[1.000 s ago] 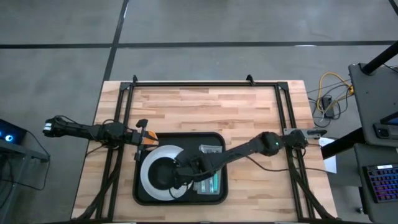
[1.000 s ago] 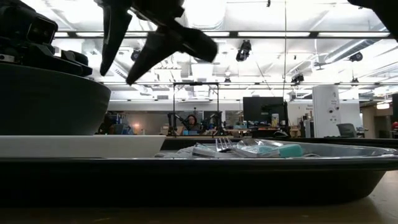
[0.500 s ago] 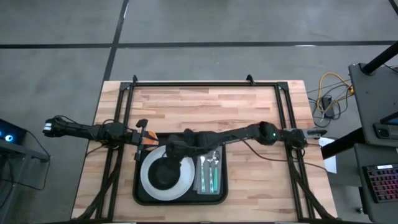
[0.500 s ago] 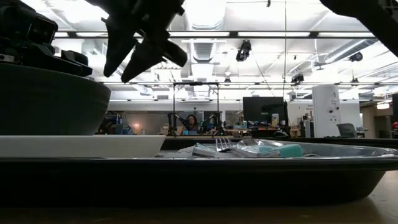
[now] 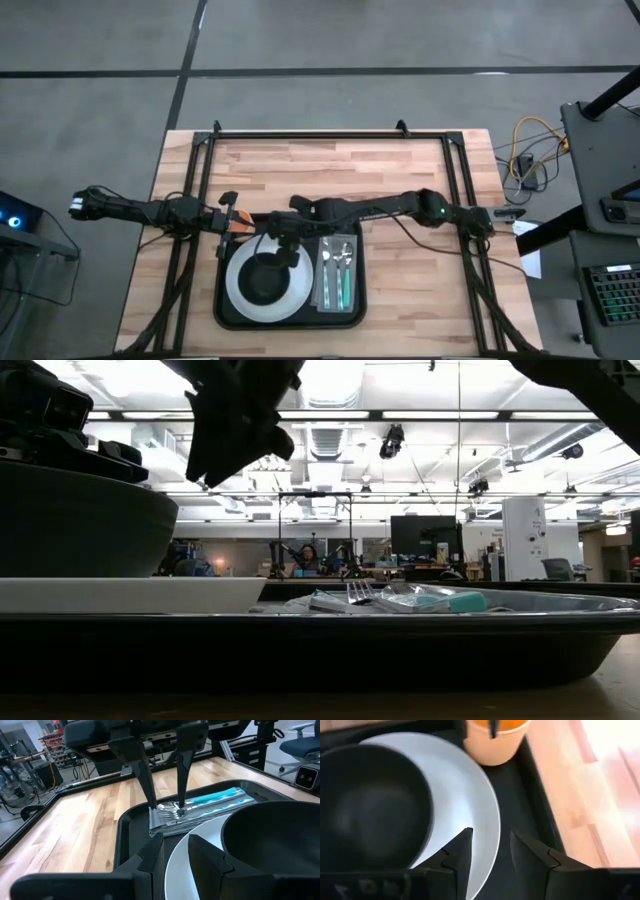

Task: Set up tray
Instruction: Return to Home Position

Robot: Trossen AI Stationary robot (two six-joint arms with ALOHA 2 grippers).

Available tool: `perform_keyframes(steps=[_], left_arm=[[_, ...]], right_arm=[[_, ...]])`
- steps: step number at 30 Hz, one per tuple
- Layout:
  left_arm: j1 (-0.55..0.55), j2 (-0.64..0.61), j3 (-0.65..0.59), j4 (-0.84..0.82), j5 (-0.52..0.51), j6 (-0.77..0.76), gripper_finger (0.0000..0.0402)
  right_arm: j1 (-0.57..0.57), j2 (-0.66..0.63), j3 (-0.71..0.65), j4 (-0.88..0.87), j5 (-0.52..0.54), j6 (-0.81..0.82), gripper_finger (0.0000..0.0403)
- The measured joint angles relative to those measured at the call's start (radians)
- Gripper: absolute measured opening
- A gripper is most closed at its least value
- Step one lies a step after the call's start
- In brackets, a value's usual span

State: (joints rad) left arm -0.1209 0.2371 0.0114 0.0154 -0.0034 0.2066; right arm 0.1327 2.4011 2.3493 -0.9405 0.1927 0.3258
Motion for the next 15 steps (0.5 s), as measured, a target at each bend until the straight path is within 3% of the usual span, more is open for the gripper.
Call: perform_keyframes(steps=[6, 10, 15], left_arm=[[0.0, 0.0, 0.0, 0.0, 0.0, 0.0, 0.0071], [0.0, 0.0, 0.0, 0.0, 0.0, 0.0, 0.0071], [0.0, 0.0, 0.0, 0.0, 0.0, 0.0, 0.0071]], right_arm=[[-0.012, -0.001, -0.001, -0.006, -0.123, -0.12, 0.0122], [-0.016, -0.02, -0.042, -0.04, -0.133, -0.165, 0.0127], [-0.036, -0.147, -0.304, 0.088, -0.187, -0.201, 0.0132]])
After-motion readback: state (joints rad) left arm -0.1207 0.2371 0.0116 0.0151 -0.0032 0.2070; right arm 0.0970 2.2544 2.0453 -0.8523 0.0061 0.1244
